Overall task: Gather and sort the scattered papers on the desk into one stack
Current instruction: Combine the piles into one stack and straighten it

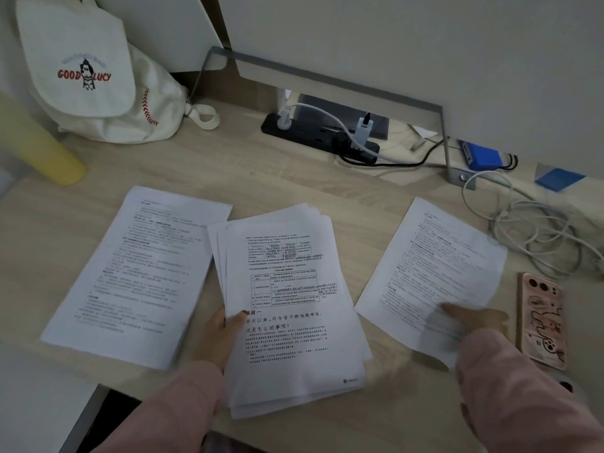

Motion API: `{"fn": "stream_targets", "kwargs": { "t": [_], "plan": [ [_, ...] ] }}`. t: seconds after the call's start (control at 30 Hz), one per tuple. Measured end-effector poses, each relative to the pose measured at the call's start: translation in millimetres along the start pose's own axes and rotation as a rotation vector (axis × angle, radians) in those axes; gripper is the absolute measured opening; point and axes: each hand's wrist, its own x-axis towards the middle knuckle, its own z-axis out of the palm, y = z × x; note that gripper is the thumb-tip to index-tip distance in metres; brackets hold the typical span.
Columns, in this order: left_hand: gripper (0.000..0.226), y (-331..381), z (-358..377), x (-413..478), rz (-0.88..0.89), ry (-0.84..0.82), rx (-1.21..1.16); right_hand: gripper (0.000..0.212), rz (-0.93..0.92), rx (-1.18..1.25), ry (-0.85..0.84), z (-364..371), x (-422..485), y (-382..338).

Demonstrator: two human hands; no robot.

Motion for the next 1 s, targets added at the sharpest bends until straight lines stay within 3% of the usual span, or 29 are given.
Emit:
{"fn": "stream_targets", "kwargs": {
  "t": [0.07, 0.17, 0.23, 0.3, 0.37, 0.53, 0.7, 0.87, 1.0],
  "plan": [
    [0.018, 1, 1, 0, -0.003, 0.013, 0.002, 0.068, -0.013, 0.069, 0.004, -10, -33, -15],
    [0.02, 2, 2, 0, -0.014, 0.017, -0.012, 0.03, -0.065, 0.309, -0.033, -20, -65, -28],
    [0.021, 4, 3, -2, -0.026, 0.011, -0.02, 0.011, -0.075, 0.585, -0.17, -24, -72, -33],
    [0.021, 5, 3, -4, -0.038, 0.001, -0.026, 0.019, -0.029, 0.826, -0.387, -24, -74, -38],
    [0.02, 6, 2, -5, -0.037, -0.011, -0.03, 0.024, -0.03, 0.87, -0.545, -18, -77, -43],
    [0.02, 8, 4, -8, -0.047, -0.006, -0.049, 0.028, -0.245, 0.596, -0.758, 15, -106, -45],
    [0.058, 24, 9, -22, -0.109, 0.024, -0.135, 0.024, -0.413, 0.174, -0.628, 47, -139, -40],
    [0.041, 34, 20, -34, -0.014, 0.01, -0.162, 0.033, -0.546, -0.12, -0.575, 69, -147, -34],
    [0.027, 27, 23, -34, 0.089, -0.1, 0.079, 0.03, -0.6, -0.261, -0.538, 77, -143, -29]
  ]
}}
